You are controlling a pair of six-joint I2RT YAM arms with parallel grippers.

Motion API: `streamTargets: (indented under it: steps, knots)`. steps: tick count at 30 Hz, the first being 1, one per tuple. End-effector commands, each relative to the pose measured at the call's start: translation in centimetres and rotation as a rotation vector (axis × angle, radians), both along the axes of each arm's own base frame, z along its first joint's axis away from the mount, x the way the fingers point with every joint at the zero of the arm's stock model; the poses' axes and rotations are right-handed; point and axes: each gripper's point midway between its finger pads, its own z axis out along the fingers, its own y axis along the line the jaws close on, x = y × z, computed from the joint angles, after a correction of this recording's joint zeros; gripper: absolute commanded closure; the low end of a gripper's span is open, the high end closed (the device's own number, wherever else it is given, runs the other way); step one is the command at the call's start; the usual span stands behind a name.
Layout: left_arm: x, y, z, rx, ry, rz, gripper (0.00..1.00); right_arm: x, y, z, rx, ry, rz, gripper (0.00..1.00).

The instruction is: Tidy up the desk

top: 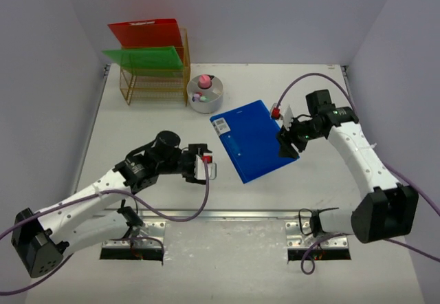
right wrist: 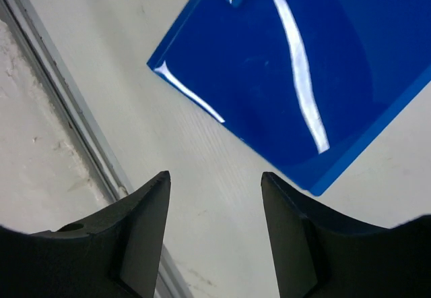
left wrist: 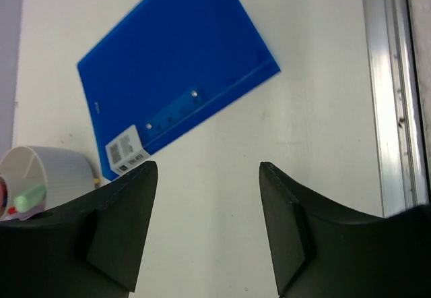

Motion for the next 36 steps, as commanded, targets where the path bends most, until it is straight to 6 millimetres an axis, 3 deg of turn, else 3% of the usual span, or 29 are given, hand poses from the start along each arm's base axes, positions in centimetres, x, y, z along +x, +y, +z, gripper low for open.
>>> streamTargets:
  steps: [1,4,7,12,14,19,23,26,29,33,36]
  knots:
    - [-1.0,-2.0,-3.5,0.089,-0.087,-0.113,0.42,1.9,-1.0,-2.4,0.029,0.151,-0.187,0.38]
    - [-1.7,-4.0,-5.2,0.083,-0.020,-0.067,0.44,3.3,-2.0,-3.7,0.046,0.234,-0.277,0.34]
    - [-1.2,-6.4,-6.4,0.022,0.228,0.127,0.51,4.6,-3.5,-4.9,0.084,0.312,-0.355,0.32]
    - [-1.1,-7.6,-7.1,-0.147,0.636,0.409,0.52,8.1,-6.3,-5.8,0.138,0.389,-0.459,0.32]
    - [-0.4,-7.1,-6.7,-0.235,0.750,0.483,0.50,8.7,-6.6,-6.6,0.164,0.435,-0.474,0.31]
    - [5.1,-3.7,-5.5,-0.485,0.915,0.771,0.42,10.2,-7.0,-8.9,0.166,0.474,-0.492,0.30]
    - [9.9,-0.7,-5.3,-0.622,0.902,0.959,0.40,11.4,-7.3,-10.6,0.160,0.494,-0.505,0.30]
    - [13.6,0.8,-4.3,-0.680,0.773,1.036,0.39,12.7,-7.8,-11.2,0.144,0.470,-0.497,0.30]
    - [15.6,1.5,-4.5,-0.654,0.691,1.066,0.40,13.4,-8.1,-11.7,0.090,0.434,-0.476,0.29]
    - [16.0,1.3,-5.7,-0.603,0.698,1.061,0.41,15.2,-7.0,-11.8,0.035,0.367,-0.427,0.29]
    - [15.6,1.0,-6.0,-0.591,0.712,1.036,0.42,19.0,-5.6,-9.9,0.057,0.259,-0.390,0.28]
